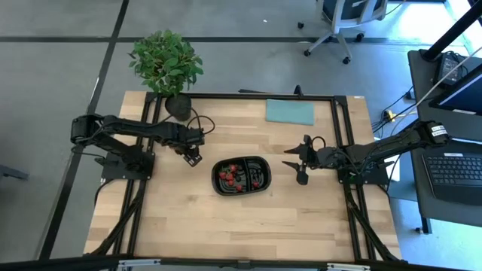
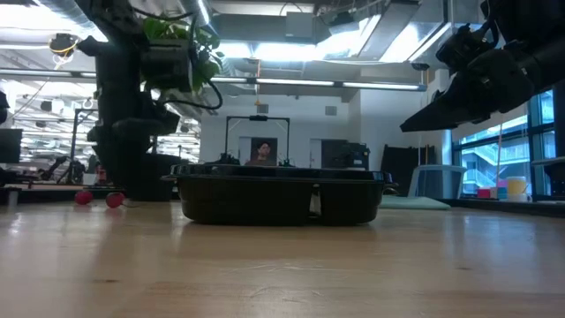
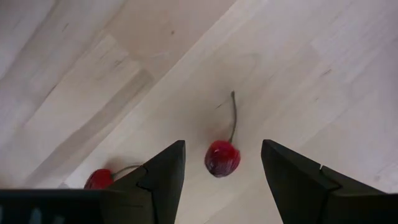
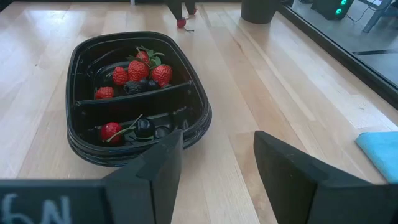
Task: Pick and placing Produce into tupperware
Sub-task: Put the right red cherry into the right section of the black bin
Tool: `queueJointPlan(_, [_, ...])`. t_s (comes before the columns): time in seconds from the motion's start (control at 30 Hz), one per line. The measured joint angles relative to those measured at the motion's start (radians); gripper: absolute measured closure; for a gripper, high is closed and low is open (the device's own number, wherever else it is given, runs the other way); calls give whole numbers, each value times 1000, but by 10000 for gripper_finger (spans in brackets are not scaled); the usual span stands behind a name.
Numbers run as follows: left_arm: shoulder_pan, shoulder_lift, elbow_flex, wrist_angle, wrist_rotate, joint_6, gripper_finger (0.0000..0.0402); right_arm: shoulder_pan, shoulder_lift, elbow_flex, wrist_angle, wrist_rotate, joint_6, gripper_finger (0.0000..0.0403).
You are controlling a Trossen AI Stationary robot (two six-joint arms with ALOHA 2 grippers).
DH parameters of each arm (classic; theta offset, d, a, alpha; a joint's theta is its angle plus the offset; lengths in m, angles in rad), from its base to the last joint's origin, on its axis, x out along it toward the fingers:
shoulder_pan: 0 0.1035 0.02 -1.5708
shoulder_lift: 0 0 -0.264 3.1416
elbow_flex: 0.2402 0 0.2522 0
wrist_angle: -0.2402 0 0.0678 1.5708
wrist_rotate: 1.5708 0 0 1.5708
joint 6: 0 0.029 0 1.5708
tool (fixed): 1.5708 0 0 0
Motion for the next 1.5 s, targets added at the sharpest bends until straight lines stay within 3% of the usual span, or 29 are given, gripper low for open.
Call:
queueJointPlan(0.43, [-1,0,-65,91,25,-11,198,0,0,0,0,0,0,203])
queueJointPlan(1.1, [-1,0,-84,97,41,-27,199,0,0,0,0,0,0,203])
queueJointPlan(1.5, [-1,0,-84,95,41,-24,268,0,0,0,0,0,-22,203])
